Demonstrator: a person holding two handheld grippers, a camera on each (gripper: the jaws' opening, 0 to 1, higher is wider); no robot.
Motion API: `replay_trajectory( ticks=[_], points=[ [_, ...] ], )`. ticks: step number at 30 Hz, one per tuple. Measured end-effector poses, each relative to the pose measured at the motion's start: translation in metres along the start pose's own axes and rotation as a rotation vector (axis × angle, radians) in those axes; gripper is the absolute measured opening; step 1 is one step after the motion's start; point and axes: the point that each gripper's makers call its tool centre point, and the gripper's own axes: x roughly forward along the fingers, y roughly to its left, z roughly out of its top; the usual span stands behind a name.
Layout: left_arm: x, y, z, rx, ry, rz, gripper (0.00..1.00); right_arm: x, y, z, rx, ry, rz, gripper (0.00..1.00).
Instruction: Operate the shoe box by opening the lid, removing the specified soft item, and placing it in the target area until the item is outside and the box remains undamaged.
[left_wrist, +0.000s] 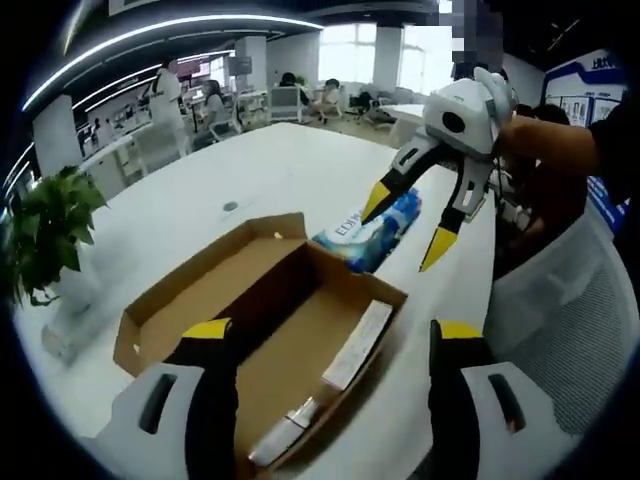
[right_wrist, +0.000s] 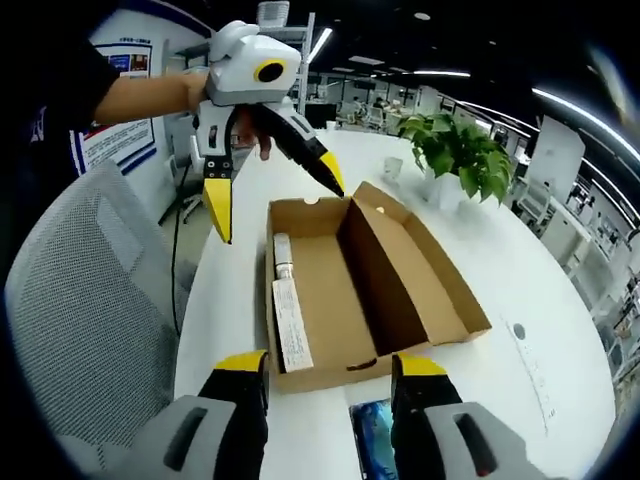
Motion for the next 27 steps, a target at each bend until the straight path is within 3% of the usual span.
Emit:
replay_trajectory(
  ticks=[12,27],
  points=[
    [-0.032,-0.002,-0.028,-0.070,-0.038,0.079,0.86,0.030,-0.002,0.006,-0.046,0.041,0.067,0.42],
    [-0.073,-0.034,-0.066,-0.082,-0.060,0.177,0.95,0.063,0.007,-0.003,-0.132,0.106,0.151,0.42]
  ],
)
